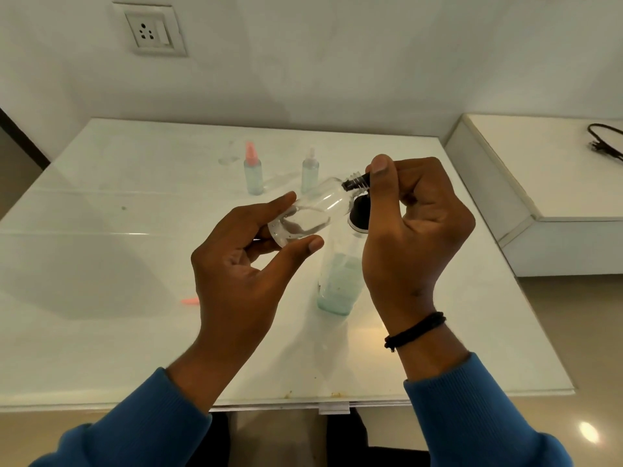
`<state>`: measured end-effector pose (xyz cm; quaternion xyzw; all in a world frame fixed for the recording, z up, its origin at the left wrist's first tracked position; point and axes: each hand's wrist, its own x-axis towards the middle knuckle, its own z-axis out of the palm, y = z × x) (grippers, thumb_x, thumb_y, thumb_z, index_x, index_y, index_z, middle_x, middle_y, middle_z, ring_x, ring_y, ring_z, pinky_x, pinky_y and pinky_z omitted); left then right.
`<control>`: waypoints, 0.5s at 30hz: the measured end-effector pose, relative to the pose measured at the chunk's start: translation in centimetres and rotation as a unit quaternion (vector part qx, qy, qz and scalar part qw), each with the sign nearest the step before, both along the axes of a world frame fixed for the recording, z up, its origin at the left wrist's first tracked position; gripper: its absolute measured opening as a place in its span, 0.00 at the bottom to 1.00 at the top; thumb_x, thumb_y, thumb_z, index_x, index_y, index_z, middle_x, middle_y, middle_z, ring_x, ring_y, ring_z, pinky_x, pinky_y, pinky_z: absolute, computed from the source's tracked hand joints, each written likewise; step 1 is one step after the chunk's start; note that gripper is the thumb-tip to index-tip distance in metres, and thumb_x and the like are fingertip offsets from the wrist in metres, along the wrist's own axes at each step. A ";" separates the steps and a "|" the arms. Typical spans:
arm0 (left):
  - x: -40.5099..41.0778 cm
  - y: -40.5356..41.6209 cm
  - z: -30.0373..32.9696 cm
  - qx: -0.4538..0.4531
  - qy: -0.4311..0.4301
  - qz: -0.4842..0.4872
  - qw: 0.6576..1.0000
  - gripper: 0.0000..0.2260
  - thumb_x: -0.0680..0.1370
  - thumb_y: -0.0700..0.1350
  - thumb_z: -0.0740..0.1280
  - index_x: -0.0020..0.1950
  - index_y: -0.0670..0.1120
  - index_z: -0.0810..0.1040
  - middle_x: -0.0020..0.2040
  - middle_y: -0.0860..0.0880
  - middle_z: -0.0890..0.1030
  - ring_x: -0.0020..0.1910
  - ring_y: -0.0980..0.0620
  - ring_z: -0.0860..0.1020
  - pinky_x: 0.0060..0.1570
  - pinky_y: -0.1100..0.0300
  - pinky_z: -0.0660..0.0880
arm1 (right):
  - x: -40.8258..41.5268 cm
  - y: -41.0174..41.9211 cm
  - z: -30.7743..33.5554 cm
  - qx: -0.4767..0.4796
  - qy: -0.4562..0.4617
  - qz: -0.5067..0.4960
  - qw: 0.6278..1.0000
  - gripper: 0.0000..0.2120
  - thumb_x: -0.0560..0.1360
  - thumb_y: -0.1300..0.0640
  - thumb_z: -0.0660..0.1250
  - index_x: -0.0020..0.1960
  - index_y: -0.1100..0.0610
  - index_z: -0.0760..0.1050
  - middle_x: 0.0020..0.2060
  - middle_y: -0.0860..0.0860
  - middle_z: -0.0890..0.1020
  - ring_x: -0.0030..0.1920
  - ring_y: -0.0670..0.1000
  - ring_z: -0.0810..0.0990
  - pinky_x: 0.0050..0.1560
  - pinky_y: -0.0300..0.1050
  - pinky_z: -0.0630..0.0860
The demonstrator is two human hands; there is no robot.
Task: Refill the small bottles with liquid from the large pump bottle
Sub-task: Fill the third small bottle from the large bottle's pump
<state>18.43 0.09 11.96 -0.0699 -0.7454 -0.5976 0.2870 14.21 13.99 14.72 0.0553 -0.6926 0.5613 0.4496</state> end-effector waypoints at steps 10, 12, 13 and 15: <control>-0.1 -0.1 -0.1 0.004 0.000 -0.003 1.000 0.20 0.72 0.43 0.78 0.63 0.46 0.80 0.57 0.53 0.83 0.57 0.56 0.83 0.53 0.67 0.80 | 0.0 -0.1 -0.2 -0.004 0.003 -0.005 1.000 0.10 0.80 0.64 0.69 0.40 0.57 0.76 0.35 0.51 0.78 0.37 0.53 0.78 0.40 0.41 0.75; 0.0 -0.1 -0.2 -0.001 -0.003 -0.001 1.000 0.21 0.72 0.43 0.78 0.63 0.46 0.80 0.57 0.53 0.83 0.57 0.57 0.83 0.52 0.68 0.80 | 0.0 -0.1 -0.5 0.002 0.000 -0.005 1.000 0.10 0.80 0.64 0.69 0.40 0.59 0.77 0.35 0.53 0.79 0.37 0.54 0.78 0.40 0.41 0.75; 0.0 -0.1 -0.2 -0.003 -0.003 0.002 1.000 0.21 0.72 0.43 0.78 0.63 0.45 0.80 0.57 0.53 0.83 0.57 0.57 0.83 0.52 0.68 0.80 | 0.0 -0.2 -0.6 0.001 -0.001 -0.005 1.000 0.10 0.80 0.65 0.69 0.40 0.60 0.78 0.35 0.53 0.79 0.37 0.54 0.78 0.40 0.40 0.75; 0.0 -0.1 -0.2 -0.005 -0.004 0.006 1.000 0.21 0.72 0.44 0.79 0.63 0.45 0.80 0.57 0.53 0.83 0.57 0.55 0.83 0.52 0.67 0.80 | 0.1 -0.2 -0.6 0.003 -0.002 -0.005 1.000 0.10 0.80 0.65 0.69 0.39 0.61 0.78 0.35 0.53 0.79 0.37 0.52 0.78 0.41 0.38 0.74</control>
